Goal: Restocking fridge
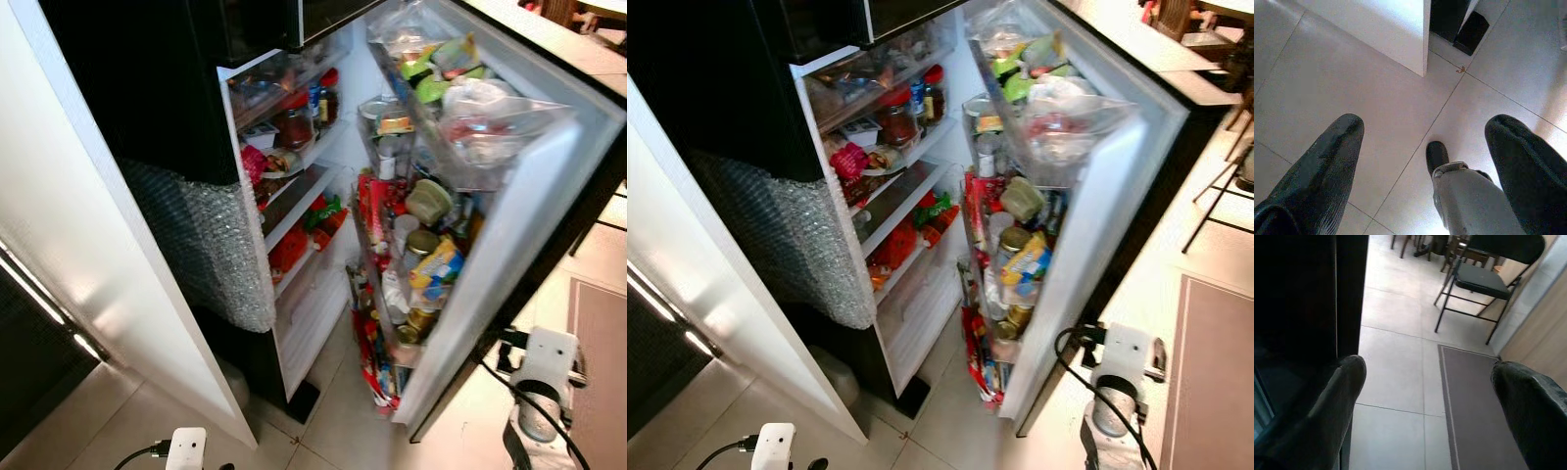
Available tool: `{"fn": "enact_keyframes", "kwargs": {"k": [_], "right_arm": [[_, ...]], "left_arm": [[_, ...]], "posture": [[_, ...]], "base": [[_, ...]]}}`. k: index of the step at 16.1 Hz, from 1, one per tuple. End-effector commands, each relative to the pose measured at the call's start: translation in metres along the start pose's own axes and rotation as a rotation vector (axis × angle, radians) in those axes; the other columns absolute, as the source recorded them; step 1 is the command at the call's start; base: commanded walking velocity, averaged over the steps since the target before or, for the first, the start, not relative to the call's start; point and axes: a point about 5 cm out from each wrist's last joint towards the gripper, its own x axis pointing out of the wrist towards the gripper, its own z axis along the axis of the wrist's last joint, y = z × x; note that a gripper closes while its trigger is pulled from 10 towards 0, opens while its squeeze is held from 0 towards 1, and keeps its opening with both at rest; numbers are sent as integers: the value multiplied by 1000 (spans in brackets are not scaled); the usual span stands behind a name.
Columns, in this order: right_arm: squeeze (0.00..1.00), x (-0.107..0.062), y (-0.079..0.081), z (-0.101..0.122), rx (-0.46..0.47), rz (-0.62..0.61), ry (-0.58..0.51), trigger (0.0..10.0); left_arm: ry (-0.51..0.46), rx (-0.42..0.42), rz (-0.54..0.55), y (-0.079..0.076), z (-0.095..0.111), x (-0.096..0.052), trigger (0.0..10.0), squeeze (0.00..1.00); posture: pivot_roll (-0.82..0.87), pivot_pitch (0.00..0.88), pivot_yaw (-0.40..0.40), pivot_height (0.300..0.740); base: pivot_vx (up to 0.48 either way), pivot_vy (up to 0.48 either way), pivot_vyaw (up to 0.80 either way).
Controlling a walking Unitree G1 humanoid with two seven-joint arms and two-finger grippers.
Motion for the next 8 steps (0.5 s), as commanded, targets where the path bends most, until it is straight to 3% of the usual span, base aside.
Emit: {"fn": "enact_keyframes", "kwargs": {"k": [1, 3, 8], "right_arm": [[0, 0, 15, 4, 11, 86, -12, 10000], [0, -3, 24, 3, 20, 168, -1, 10000], [0, -24, 72, 9, 61, 626, -32, 10000]], "left_arm": [[23, 4, 9, 3, -7, -2, 10000, 0], [25, 6, 8, 3, -8, -2, 10000, 0], [26, 10, 5, 1, -8, -2, 10000, 0]], "posture": [[-15, 0, 17, 740], [-15, 0, 17, 740], [-16, 0, 17, 740]], "base": [[0, 0, 0], [0, 0, 0], [0, 0, 0]]}}
